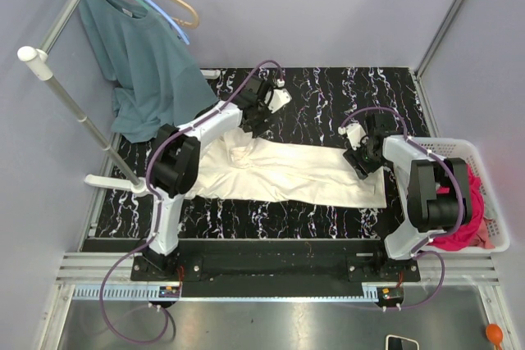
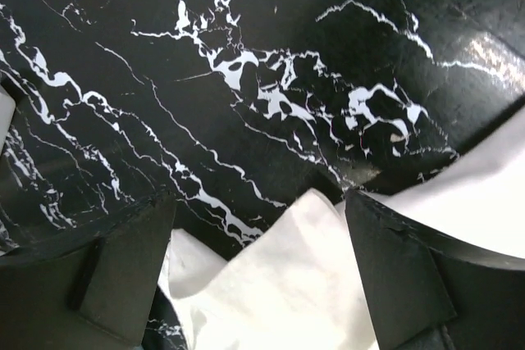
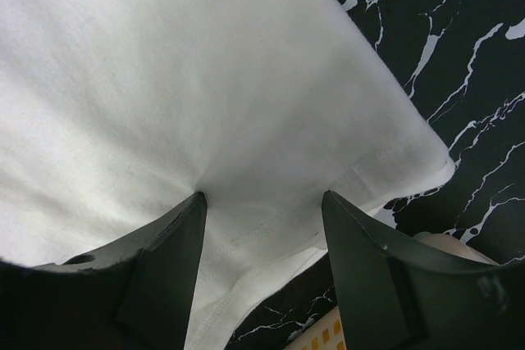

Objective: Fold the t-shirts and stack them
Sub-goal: Fold the tshirt

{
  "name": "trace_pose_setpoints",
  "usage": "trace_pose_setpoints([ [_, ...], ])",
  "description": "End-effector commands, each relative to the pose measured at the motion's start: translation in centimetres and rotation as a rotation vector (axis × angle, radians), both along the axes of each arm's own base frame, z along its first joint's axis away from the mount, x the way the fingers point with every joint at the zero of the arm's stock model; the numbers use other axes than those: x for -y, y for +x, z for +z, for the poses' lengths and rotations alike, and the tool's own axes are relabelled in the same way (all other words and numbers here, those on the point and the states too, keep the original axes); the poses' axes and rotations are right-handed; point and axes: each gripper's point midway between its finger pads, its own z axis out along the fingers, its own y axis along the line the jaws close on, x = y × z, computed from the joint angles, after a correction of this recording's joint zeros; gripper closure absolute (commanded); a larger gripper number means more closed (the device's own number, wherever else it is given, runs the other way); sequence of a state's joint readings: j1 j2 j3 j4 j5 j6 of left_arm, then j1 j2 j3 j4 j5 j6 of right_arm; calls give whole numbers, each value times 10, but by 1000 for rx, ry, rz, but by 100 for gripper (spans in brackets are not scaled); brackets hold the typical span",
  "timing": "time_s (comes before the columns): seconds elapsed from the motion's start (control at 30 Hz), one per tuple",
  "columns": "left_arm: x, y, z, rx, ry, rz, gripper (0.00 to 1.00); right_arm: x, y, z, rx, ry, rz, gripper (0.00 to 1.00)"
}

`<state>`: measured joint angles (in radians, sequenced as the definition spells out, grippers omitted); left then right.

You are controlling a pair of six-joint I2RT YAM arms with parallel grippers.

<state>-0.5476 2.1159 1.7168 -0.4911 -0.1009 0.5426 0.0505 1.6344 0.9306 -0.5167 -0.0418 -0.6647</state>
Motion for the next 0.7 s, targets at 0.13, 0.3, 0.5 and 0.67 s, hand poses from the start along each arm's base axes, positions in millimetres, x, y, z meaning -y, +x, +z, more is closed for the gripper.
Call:
trace_pose_setpoints([
  [0.13,12,3,-8,-85,-77,87,8,4,-15,-21,-46,-28,12,34],
  [0.3,0,1,-15,-90,-54,157,9,4,-19,-23,-52,-28,14,34],
  [0.5,-7,-1,-26,-107,-24,199,14,3,-21,-24,-56,-20,10,34],
  [0.67,-10,-1,-34,-121,-2,219,17,3,-24,-25,-58,-17,11,34],
])
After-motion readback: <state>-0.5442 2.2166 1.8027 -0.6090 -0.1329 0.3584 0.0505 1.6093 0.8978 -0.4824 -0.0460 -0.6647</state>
